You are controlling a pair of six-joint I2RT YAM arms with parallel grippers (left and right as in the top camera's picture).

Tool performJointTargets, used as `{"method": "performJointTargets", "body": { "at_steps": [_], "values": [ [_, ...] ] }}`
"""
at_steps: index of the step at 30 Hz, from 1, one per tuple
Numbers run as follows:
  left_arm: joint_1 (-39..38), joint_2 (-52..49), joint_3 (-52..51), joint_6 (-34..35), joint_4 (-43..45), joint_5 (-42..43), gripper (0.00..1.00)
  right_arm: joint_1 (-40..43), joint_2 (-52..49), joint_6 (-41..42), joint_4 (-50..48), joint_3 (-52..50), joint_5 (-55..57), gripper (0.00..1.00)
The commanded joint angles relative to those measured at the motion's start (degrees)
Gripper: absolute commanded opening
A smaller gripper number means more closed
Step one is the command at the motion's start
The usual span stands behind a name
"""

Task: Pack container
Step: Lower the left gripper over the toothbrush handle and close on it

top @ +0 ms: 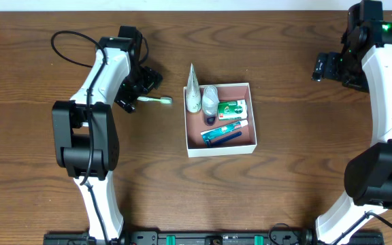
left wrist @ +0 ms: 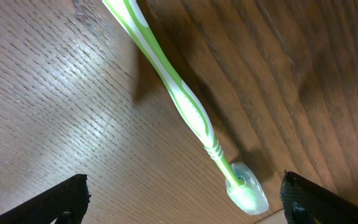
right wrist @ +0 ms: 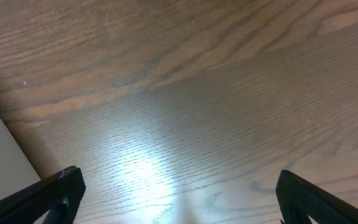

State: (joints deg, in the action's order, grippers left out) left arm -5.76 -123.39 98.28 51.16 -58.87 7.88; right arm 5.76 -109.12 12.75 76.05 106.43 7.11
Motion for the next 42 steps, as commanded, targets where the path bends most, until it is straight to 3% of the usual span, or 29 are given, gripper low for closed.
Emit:
{"method": "performJointTargets", "body": {
  "at_steps": [1, 42],
  "values": [
    [-1.03, -0.94, 0.42, -0.50, -0.09, -3.23, 0.98, -0.13, 1.01, -0.63, 0.07, 0.70, 0.37, 0.99],
    [-2.69, -1.29, -6.19, -0.33, 3.80, -3.87, 1.00, -0.15, 1.01, -0.63, 0.04, 0.70, 0.37, 0.99]
  ]
}}
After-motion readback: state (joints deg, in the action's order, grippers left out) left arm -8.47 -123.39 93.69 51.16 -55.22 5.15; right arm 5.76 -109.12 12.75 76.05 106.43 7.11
